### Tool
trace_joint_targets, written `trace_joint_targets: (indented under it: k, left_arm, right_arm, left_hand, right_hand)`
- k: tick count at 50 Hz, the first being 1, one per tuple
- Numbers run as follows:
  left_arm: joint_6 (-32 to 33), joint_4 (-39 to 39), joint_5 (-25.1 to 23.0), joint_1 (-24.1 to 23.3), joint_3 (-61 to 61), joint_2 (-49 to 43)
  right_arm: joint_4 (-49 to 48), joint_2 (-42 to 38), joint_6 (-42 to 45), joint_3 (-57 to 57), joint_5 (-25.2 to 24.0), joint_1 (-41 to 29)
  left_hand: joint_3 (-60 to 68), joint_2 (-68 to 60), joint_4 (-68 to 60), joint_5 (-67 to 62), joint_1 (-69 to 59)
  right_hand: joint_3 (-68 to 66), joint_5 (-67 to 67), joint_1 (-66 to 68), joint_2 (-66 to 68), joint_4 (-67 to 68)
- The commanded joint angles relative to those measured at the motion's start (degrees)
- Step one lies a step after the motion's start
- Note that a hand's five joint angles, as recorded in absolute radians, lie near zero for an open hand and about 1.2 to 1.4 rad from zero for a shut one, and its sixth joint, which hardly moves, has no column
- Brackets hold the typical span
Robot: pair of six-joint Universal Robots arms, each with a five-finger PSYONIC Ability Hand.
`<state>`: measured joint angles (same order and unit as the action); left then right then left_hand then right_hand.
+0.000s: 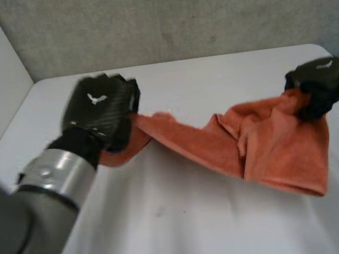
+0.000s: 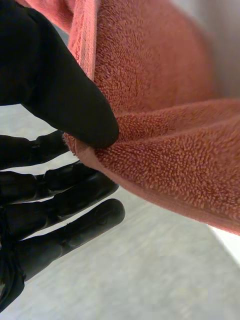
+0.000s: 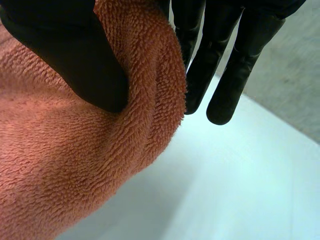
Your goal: Fold the laundry
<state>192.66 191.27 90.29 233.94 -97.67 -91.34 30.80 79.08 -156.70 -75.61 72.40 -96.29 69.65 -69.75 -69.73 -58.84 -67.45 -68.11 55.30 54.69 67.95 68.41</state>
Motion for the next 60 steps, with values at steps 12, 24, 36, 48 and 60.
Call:
trace_joint_targets:
  k: [12,24,36,48,60]
  left_arm:
    - [-0.3,0.7,-1.6,3.8,-3.8,-7.3]
    - [-0.3,0.6,-1.4,3.8,4.4,-19.1]
    - [-0.4,0.7,-1.4,5.3,5.5,-19.9]
    - [-0.5,0.7,-1.5,5.7,4.0,-19.3]
    - [-0.5,0.8,-1.5,5.5,2.5,-18.3]
  right_arm:
    - [-11.4,-19.5,-23.7,5.6,-1.1,6.8]
    - [-11.6,-29.1,-39.9,13.3,4.1,6.2]
    - [-20.2,-11.4,-18.2,-1.7,3.6,2.9]
    - [-23.0,-5.9,20.7,-15.2,1.4,-9.8]
    - [-34.3,-8.0,29.3,-15.3,-1.3,-18.0]
  left_hand:
    - [10.3,-10.3,-10.3,-11.2,-12.5]
    - [10.3,-10.3,-10.3,-11.2,-12.5]
    - [10.3,-10.3,-10.3,-11.2,-12.5]
    - [10.3,-10.3,-10.3,-11.2,-12.5]
    - [10.3,-10.3,-10.3,-11.2,-12.5]
  right_hand:
    - [-11.9,14.7,25.3,12.1,11.6]
    - [58.1,-55.3,-44.7,-57.9,-58.4]
    - [58.1,-55.3,-44.7,-57.9,-58.4]
    - [57.2,-54.4,-43.8,-57.1,-57.5]
    - [55.0,-52.2,-41.6,-54.8,-55.3]
